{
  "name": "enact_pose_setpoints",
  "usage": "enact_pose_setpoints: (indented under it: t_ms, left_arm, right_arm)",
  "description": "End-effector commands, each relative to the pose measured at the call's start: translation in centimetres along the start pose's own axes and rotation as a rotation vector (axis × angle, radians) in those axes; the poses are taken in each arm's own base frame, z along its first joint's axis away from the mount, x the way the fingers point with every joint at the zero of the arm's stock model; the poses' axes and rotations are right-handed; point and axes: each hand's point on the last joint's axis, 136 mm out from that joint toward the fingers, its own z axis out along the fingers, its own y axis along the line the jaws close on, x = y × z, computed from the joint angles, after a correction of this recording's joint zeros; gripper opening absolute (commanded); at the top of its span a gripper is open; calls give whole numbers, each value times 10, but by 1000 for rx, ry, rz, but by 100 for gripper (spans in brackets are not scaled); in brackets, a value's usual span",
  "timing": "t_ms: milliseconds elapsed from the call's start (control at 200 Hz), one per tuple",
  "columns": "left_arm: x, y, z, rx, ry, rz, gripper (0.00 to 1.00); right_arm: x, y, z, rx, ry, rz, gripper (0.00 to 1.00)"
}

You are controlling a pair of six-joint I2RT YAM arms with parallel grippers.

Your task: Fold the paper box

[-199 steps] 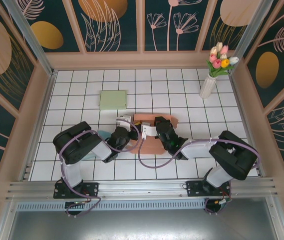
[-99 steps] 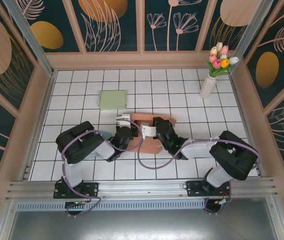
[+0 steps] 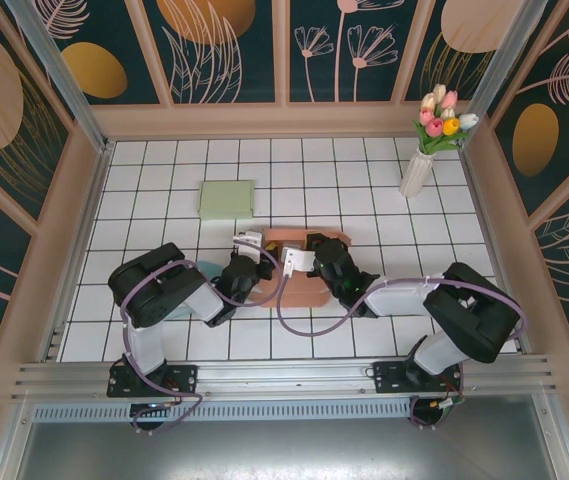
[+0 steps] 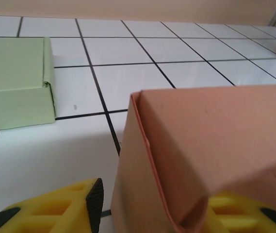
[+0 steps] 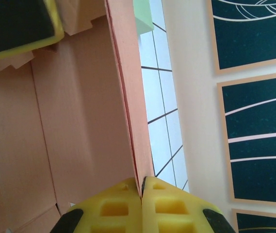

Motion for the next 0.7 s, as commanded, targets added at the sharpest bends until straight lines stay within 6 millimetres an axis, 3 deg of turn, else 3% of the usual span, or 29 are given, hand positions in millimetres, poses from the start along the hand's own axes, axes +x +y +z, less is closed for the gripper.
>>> enact_pose_setpoints:
  t_ms: [0,235,505,696]
  left_arm:
    - [0,-4,-11,64,6,64,47]
    - [10,-5,-19,105,46,115,49]
    - [14,1,1,26,72,133,47]
    - [13,-13,9,81,65,109,43]
  right_arm:
    - [17,34,-4,-136,37,19,0]
    - [18,34,-4,-142,36,27,0]
    - [14,36,-4,-151,26,29,0]
    - [13,38,-4,-160,18,39,0]
